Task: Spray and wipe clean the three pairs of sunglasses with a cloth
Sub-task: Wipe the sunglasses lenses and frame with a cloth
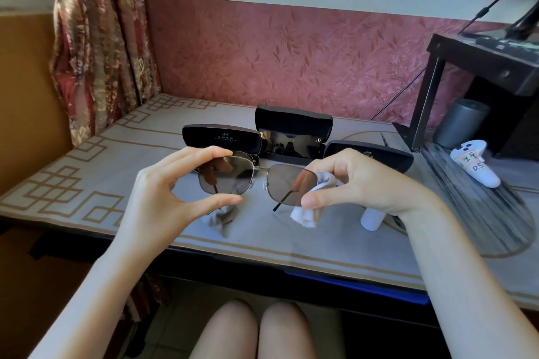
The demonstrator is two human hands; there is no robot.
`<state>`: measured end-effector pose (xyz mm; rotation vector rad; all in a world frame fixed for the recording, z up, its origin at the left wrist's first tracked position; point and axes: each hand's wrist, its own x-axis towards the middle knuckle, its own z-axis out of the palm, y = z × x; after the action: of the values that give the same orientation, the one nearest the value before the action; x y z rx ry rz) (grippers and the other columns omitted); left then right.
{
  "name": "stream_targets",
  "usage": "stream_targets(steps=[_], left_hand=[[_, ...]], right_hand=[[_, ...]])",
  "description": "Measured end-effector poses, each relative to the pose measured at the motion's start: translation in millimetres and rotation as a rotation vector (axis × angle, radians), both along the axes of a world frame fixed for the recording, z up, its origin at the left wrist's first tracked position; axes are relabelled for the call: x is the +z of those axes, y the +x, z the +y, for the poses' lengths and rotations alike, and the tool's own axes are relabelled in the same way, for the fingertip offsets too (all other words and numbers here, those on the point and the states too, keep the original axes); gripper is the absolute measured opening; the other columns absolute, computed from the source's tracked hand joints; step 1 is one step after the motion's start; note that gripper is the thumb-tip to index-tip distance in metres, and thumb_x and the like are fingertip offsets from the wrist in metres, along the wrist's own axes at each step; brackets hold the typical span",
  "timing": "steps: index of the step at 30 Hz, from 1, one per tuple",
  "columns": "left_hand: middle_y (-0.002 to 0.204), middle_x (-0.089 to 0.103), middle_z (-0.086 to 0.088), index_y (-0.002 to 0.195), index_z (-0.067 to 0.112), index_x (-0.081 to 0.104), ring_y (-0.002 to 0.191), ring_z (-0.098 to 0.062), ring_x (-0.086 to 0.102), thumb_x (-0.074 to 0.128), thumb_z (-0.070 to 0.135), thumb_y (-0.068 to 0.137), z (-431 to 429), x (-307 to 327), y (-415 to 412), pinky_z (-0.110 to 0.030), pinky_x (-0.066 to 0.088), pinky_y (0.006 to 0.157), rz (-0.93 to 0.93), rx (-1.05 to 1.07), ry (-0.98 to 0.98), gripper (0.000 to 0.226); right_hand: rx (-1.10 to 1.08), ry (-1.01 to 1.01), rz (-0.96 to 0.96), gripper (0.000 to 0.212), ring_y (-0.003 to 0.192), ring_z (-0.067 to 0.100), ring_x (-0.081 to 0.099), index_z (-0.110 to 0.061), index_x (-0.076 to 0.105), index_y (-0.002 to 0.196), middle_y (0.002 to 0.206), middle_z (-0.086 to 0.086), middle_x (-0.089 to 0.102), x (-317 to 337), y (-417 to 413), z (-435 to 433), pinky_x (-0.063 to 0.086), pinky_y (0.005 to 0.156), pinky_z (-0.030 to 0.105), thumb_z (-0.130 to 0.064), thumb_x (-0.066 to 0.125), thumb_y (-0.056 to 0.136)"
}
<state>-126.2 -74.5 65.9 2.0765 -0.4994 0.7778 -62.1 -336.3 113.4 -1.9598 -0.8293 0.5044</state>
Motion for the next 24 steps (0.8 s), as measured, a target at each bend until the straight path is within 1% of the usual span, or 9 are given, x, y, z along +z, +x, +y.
stream_targets(steps=[2,4,6,9,14,16,19,22,24], left_hand=[[0.101,0.064,0.023,0.114,0.029,0.063,0.094,0.001,0.060,0.076,0.045,0.065,0,1,-1,-0.008,0.040,0.089,-0.006,-0.006,0.011,0.052],[0.102,0.063,0.021,0.113,0.031,0.062,0.092,0.003,0.059,0.075,0.044,0.065,1,3,-1,-0.007,0.039,0.087,-0.014,-0.011,0.021,0.051],[0.103,0.063,0.021,0.114,0.033,0.062,0.093,0.003,0.059,0.075,0.045,0.065,3,4,-1,-0.007,0.039,0.087,-0.010,-0.019,0.019,0.052],[0.106,0.064,0.023,0.114,0.033,0.062,0.097,0.005,0.059,0.075,0.046,0.065,6,3,-2,-0.006,0.039,0.086,0.000,-0.022,0.025,0.053],[0.107,0.064,0.023,0.115,0.033,0.062,0.098,0.007,0.058,0.075,0.046,0.064,6,1,-1,-0.006,0.039,0.086,0.005,-0.033,0.013,0.054],[0.106,0.064,0.025,0.115,0.032,0.062,0.098,0.007,0.058,0.075,0.046,0.064,6,1,-1,-0.006,0.039,0.086,0.009,-0.041,0.017,0.054],[0.106,0.065,0.022,0.114,0.034,0.063,0.098,0.003,0.060,0.075,0.047,0.065,5,2,-2,-0.012,0.044,0.083,0.012,-0.045,0.026,0.052],[0.110,0.063,0.018,0.114,0.037,0.061,0.104,0.001,0.061,0.075,0.048,0.066,0,2,-3,-0.011,0.043,0.092,0.014,-0.070,0.041,0.052],[0.113,0.062,0.020,0.115,0.037,0.060,0.106,0.006,0.059,0.075,0.047,0.066,-3,2,-3,-0.007,0.040,0.093,0.004,-0.076,0.049,0.052]], right_hand=[[0.003,-0.037,-0.011,0.019,0.077,0.025,0.070,0.001,0.070,0.084,0.084,0.018,0.074,-2,2,3,0.056,0.075,0.039,-0.015,0.077,0.080],[-0.019,-0.049,-0.030,0.025,0.078,0.027,0.069,0.001,0.070,0.084,0.086,0.020,0.074,-3,2,5,0.055,0.081,0.048,-0.021,0.078,0.077],[-0.042,-0.005,-0.018,0.021,0.076,0.020,0.068,-0.002,0.073,0.083,0.082,0.015,0.074,-3,2,6,0.055,0.080,0.042,-0.022,0.076,0.076],[-0.077,0.049,-0.014,0.028,0.072,0.015,0.064,0.005,0.070,0.083,0.074,0.008,0.071,1,1,3,0.051,0.075,0.030,-0.023,0.070,0.079],[-0.079,0.068,-0.012,0.024,0.072,0.018,0.067,0.000,0.073,0.080,0.075,0.016,0.072,3,1,1,0.050,0.083,0.032,-0.023,0.067,0.086],[-0.060,0.054,0.004,0.022,0.070,0.019,0.069,-0.008,0.075,0.080,0.070,0.009,0.074,5,0,2,0.050,0.089,0.034,-0.022,0.063,0.092],[-0.052,0.044,-0.008,0.024,0.070,0.013,0.069,-0.011,0.076,0.086,0.071,0.001,0.075,8,0,5,0.050,0.081,0.023,-0.026,0.058,0.090],[-0.050,0.039,-0.030,0.023,0.070,0.006,0.066,-0.015,0.076,0.083,0.071,-0.002,0.073,12,-3,14,0.048,0.073,0.015,-0.031,0.060,0.084],[-0.048,0.017,-0.056,0.023,0.072,0.007,0.064,-0.017,0.077,0.081,0.072,0.007,0.072,14,-3,22,0.047,0.071,0.017,-0.034,0.063,0.084]])
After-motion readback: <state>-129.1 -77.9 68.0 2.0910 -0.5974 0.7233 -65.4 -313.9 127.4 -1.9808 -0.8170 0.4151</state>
